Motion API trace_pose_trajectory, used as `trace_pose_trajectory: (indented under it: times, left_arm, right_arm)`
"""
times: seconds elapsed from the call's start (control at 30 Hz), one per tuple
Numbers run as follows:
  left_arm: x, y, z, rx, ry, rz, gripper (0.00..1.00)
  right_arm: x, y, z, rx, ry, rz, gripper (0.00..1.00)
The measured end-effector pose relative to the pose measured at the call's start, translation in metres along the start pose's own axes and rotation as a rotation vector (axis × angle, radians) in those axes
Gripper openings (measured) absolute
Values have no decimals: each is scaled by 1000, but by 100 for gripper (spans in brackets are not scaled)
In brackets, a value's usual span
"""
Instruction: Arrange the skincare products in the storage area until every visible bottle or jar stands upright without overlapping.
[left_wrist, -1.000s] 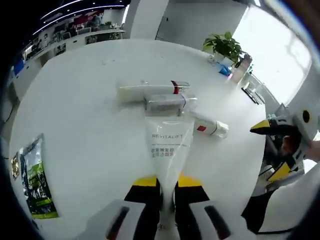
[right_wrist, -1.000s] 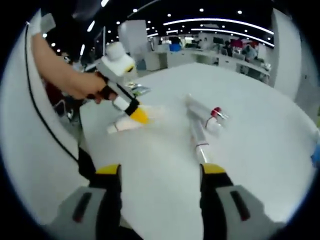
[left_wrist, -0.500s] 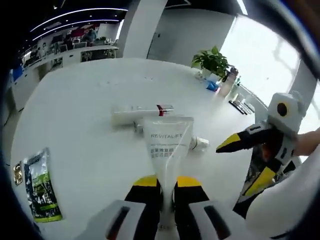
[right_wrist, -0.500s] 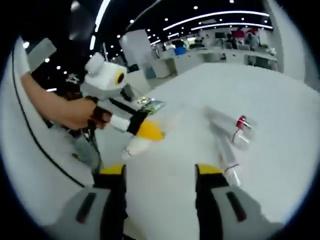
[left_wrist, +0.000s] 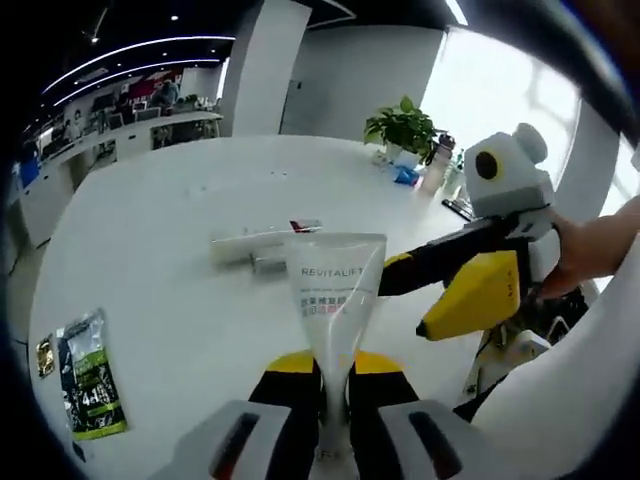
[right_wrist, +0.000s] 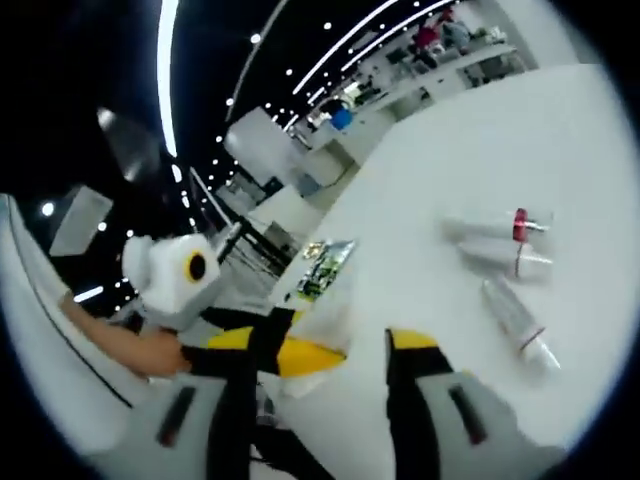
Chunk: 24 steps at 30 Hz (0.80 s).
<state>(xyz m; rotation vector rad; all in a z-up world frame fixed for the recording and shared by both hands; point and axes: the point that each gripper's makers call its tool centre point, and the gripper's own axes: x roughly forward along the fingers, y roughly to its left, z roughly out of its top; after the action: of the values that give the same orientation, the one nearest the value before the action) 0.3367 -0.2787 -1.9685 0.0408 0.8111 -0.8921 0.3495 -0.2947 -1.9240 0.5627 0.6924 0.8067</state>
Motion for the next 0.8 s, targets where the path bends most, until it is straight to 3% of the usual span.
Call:
trace_pose_trajectory:
  times: [0.03,0.17,0.4,0.6,0.8]
  left_arm:
    - [-3,0,1,1,-7,-1,7]
    - [-15,3,0,10,-18,11,8]
    - [-38,16,-17,-16,-36,56,8]
    - [-64,37,-31,-67,-69,123,8]
    - [-87,60,-41,-93,-86,192,8]
  right_arm:
    - [4,2,0,40,-1,10,46]
    - [18,11,-6,60,30,29,43]
    - [53,39,-27,91,136,80,37]
    - [86,62,-47,81,248,115,32]
    - [114,79,-52,94,296,139,32]
